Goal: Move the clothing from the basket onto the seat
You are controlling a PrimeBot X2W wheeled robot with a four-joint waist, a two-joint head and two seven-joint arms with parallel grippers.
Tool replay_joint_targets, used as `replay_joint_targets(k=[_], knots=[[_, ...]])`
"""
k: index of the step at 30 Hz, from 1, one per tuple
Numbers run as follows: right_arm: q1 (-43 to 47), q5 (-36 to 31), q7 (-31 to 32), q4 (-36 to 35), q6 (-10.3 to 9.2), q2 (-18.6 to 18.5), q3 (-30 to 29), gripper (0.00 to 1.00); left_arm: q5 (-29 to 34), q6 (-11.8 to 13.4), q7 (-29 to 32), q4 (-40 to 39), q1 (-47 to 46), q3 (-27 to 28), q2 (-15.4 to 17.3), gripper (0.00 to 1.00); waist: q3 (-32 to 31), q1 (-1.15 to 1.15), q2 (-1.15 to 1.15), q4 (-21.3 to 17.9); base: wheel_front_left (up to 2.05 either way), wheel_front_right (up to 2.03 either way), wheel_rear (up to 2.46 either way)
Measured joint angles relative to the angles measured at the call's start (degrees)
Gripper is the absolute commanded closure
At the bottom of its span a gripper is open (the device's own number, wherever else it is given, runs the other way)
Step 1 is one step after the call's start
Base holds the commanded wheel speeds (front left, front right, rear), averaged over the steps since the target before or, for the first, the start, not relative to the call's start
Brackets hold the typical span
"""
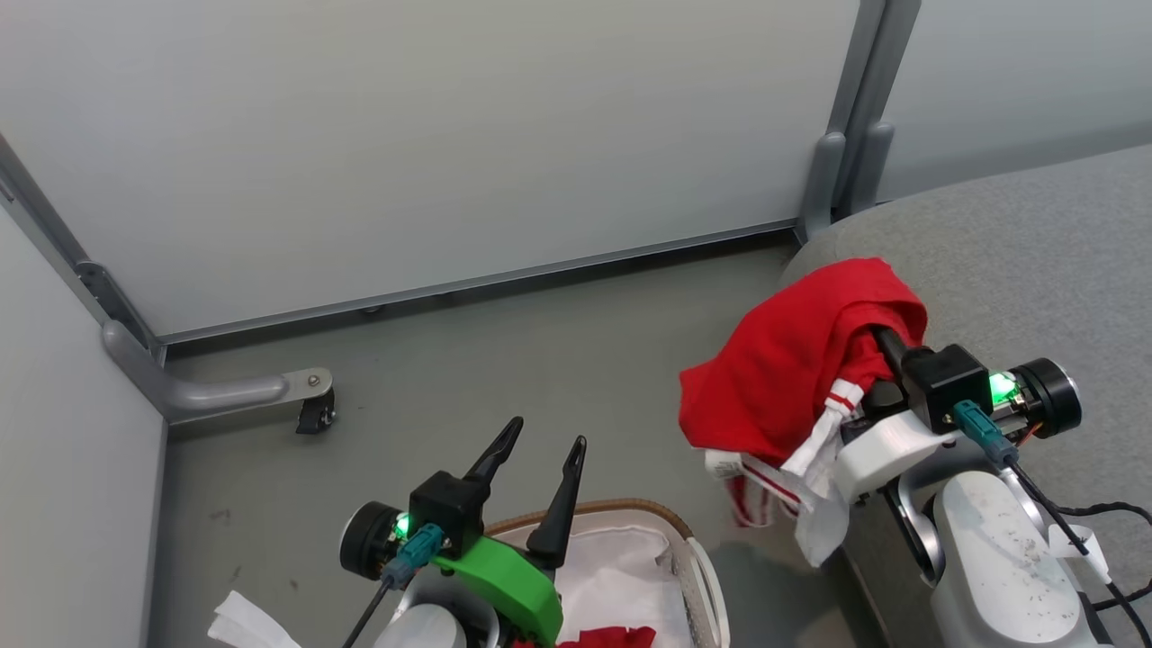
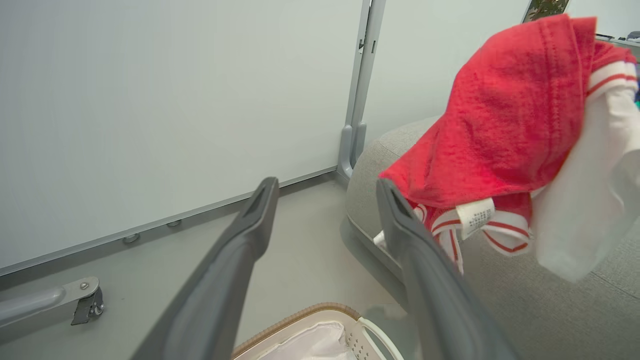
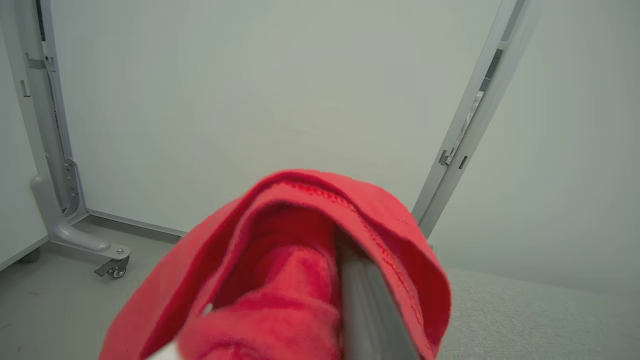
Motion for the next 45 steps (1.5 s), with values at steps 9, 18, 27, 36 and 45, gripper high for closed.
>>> replay_joint_targets(k=[9,18,27,36,45], knots=[[-0.63,-0.2,0.0,-1.03,0.0,0.02,-0.59,1.0,3.38,-1.4,-0.01,-0.69,1.2,1.97,-1.02,0.0,1.01,0.0,0.0,-3.56,0.0,0.0,0.0],[-1.83,-1.16,0.0,-2.44,0.01,-0.01,-2.87,1.0,6.11,-2.36,0.0,-1.87,1.07,2.91,-1.54,0.0,3.54,0.0,0.0,-10.22,0.0,0.0,0.0],[-1.98,-0.85,0.0,-2.99,0.0,-0.02,-5.54,1.0,7.59,-3.15,-0.01,-1.68,-0.87,1.97,-1.69,0.0,7.22,0.0,0.0,-17.61,0.0,0.0,0.0],[-2.13,0.68,0.0,-3.42,0.0,-0.01,-8.49,1.0,8.21,-3.47,-0.01,-1.8,-2.68,0.22,-1.76,0.0,11.7,0.0,0.0,-20.66,0.0,0.0,0.0],[-12.94,-1.97,0.0,-4.6,0.01,-3.22,-12.95,1.0,9.61,-3.64,-0.01,-1.67,-5.72,-0.18,-0.53,0.0,16.57,0.0,0.0,-19.37,0.0,0.0,0.0]])
